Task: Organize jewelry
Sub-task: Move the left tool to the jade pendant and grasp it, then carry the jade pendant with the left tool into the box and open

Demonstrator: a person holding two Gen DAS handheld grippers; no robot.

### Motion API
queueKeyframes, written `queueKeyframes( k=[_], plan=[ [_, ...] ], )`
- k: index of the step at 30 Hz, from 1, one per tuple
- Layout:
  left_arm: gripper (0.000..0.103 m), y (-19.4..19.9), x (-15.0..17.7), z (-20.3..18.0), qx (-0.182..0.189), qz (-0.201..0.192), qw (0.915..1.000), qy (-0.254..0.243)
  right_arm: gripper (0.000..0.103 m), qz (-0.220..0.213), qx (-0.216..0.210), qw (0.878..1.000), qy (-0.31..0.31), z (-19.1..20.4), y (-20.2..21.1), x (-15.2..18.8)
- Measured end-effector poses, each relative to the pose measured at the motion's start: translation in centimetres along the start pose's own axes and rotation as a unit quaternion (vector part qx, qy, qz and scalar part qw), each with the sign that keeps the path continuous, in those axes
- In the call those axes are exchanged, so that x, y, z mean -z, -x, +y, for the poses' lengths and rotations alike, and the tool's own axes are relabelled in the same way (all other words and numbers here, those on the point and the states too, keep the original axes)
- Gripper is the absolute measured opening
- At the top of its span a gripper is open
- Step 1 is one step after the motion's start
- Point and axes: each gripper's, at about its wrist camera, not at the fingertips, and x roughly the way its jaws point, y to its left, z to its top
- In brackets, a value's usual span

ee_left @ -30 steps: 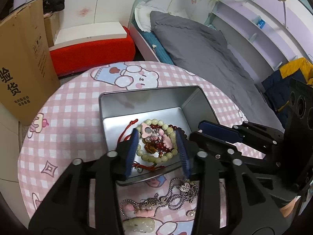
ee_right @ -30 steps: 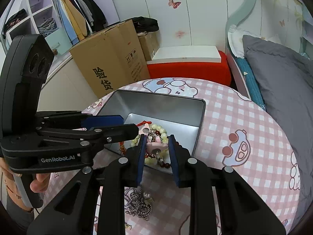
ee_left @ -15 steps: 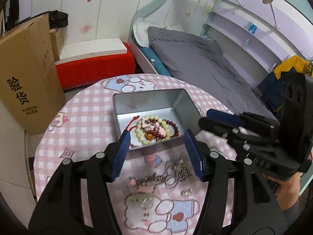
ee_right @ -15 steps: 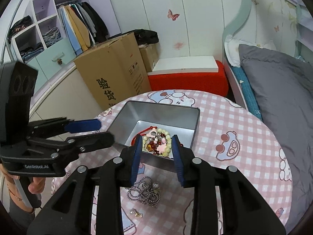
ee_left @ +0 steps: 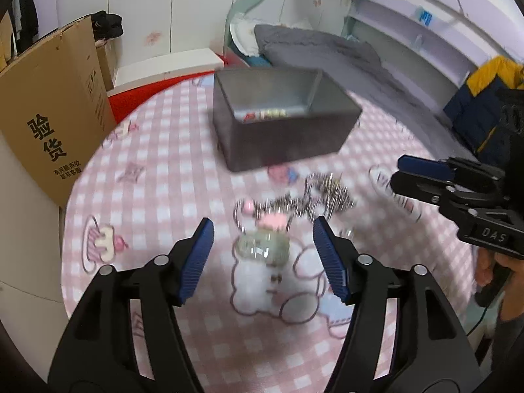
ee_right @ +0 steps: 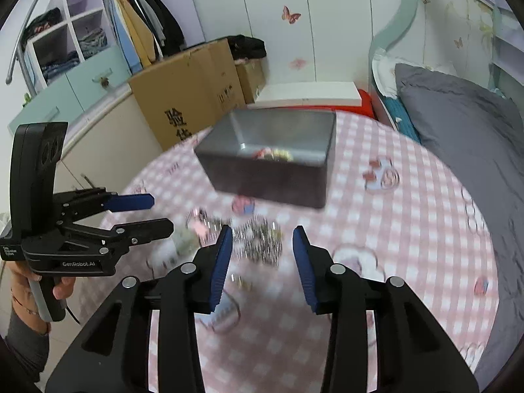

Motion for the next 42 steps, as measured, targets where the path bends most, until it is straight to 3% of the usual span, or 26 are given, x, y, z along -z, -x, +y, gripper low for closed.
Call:
queueKeyframes(
  k=[11,14,26,27,31,35,42],
  plan=[
    [0.063,-2.8,1.8,-1.0,-0.043,0.005,0.9989,-0.019,0.045,0.026,0.021,0.999,0.017,1.1,-1.5,3.9],
    [0.043,-2.9,2.0,-1.2,-0.059,-0.001,0.9977,-0.033,0.047,0.031,0.027,0.999,0.035,1.9,-2.1,4.1],
    [0.042,-2.1,1.9,-0.1,-0.024,-0.001,0.9997,-0.009,0.048,0.043,0.055,0.994,0.088,4.4,-4.8,4.0],
    [0.042,-1.8,1.9,-0.1,-0.019,-0.002,0.9998,-0.007,0.044,0.043,0.056,0.993,0.09,4.5,-5.0,4.0],
    [0.042,-0.9,1.6,-0.1,-0.003,-0.01,0.9999,-0.001,0.011,0.043,0.06,0.992,0.102,4.7,-5.0,3.9],
    [0.042,0.3,0.9,-0.6,0.016,-0.02,0.9997,0.0,0.01,0.047,0.058,0.991,0.108,4.8,-5.0,3.8],
    [0.042,2.0,-1.9,-1.4,0.069,-0.038,0.9969,0.009,0.01,0.026,0.004,0.998,0.063,2.9,-2.4,1.9]
  ],
)
